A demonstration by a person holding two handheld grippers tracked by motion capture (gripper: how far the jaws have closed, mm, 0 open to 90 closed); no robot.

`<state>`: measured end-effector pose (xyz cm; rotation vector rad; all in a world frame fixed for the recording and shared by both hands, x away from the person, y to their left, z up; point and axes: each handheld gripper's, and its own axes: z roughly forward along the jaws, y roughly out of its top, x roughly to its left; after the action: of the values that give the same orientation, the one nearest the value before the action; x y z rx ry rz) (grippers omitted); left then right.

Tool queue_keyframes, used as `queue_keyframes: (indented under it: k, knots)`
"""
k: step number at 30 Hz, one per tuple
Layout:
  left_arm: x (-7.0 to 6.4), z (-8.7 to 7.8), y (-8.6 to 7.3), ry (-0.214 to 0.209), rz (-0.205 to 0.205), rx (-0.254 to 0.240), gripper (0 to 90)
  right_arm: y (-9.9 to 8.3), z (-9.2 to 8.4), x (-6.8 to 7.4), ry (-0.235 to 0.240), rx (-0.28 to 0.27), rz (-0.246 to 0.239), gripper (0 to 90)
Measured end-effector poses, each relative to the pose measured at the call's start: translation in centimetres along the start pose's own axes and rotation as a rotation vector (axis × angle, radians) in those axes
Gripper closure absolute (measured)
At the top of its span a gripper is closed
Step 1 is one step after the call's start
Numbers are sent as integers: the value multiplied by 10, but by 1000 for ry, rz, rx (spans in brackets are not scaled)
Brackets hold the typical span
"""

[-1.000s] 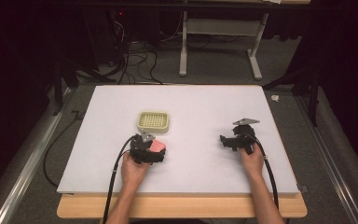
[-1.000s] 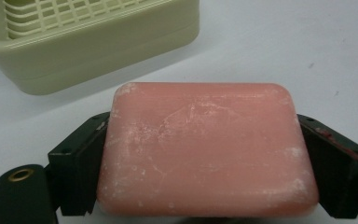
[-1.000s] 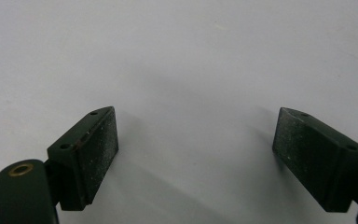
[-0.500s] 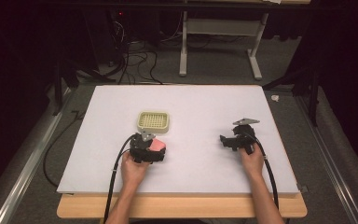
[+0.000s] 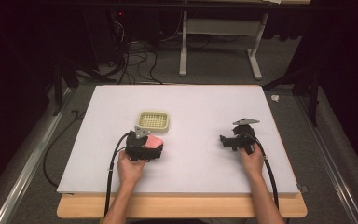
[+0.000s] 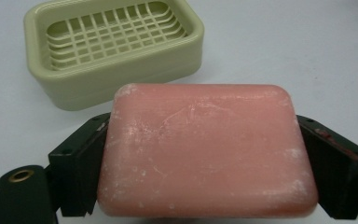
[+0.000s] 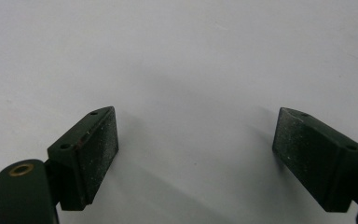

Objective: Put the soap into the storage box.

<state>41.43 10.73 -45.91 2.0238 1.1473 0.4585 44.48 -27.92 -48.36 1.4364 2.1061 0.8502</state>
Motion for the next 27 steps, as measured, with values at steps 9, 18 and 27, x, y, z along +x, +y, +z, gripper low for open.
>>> queue_keyframes:
  k: [9,18,27]
  knots:
    - [6,-8,6,15,-2,3,139,0,0,0,1,1,-1,148]
    - [8,-11,27,4,-6,-10,139,0,0,0,2,1,-1,148]
    - [10,-4,43,4,-14,-4,139,0,0,0,2,2,0,148]
